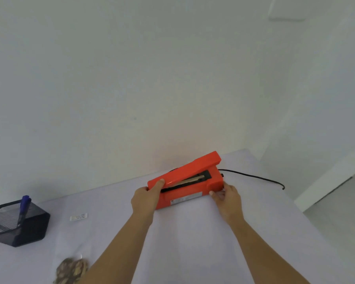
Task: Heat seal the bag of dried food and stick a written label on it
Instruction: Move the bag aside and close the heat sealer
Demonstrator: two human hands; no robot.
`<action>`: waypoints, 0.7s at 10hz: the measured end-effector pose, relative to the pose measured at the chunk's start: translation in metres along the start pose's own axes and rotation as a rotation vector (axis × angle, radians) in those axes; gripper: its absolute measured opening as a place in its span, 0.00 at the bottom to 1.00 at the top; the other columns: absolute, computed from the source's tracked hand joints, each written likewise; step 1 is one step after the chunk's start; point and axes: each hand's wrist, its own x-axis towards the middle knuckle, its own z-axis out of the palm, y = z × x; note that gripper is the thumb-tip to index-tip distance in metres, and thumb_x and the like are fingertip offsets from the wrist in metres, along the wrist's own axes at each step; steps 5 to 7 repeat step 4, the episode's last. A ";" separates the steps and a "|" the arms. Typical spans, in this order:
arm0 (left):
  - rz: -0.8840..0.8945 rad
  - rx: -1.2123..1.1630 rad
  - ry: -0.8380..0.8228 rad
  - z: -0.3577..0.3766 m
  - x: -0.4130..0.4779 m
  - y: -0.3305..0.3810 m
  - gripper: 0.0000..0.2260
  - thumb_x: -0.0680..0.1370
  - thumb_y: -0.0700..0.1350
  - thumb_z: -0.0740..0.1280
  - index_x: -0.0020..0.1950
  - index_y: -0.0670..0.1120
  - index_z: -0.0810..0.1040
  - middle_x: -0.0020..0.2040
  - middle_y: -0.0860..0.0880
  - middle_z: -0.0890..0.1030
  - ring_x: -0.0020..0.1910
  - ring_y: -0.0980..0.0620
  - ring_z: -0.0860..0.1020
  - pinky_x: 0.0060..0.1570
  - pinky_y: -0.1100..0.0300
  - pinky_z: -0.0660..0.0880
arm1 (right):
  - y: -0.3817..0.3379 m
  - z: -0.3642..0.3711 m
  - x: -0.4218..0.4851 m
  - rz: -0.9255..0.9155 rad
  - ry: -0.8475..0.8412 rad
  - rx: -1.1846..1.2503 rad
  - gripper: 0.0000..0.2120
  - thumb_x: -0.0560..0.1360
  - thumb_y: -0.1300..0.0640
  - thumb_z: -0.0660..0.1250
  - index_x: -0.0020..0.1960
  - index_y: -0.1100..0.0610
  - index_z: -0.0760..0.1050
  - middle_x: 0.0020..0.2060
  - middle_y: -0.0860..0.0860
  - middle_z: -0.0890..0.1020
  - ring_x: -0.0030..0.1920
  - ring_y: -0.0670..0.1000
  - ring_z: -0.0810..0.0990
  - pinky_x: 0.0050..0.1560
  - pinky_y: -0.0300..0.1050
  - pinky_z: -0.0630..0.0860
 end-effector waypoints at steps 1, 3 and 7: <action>0.010 -0.018 0.009 0.003 0.019 0.009 0.18 0.72 0.58 0.68 0.45 0.42 0.76 0.46 0.43 0.77 0.46 0.43 0.75 0.45 0.57 0.69 | -0.001 0.010 0.021 -0.025 0.014 -0.016 0.22 0.71 0.57 0.71 0.62 0.63 0.72 0.50 0.61 0.76 0.49 0.58 0.77 0.53 0.46 0.72; 0.019 -0.025 -0.022 0.004 0.033 0.009 0.24 0.72 0.60 0.67 0.53 0.40 0.78 0.53 0.42 0.79 0.50 0.44 0.76 0.48 0.56 0.71 | -0.004 0.013 0.028 -0.021 -0.032 -0.039 0.26 0.72 0.56 0.71 0.66 0.63 0.67 0.54 0.61 0.74 0.52 0.58 0.76 0.54 0.45 0.70; 0.019 -0.020 -0.042 0.002 0.027 0.005 0.31 0.72 0.62 0.65 0.65 0.39 0.72 0.63 0.41 0.75 0.60 0.43 0.74 0.58 0.53 0.70 | -0.006 0.012 0.020 0.005 -0.044 -0.033 0.33 0.72 0.56 0.71 0.70 0.65 0.60 0.60 0.62 0.70 0.56 0.59 0.76 0.58 0.48 0.71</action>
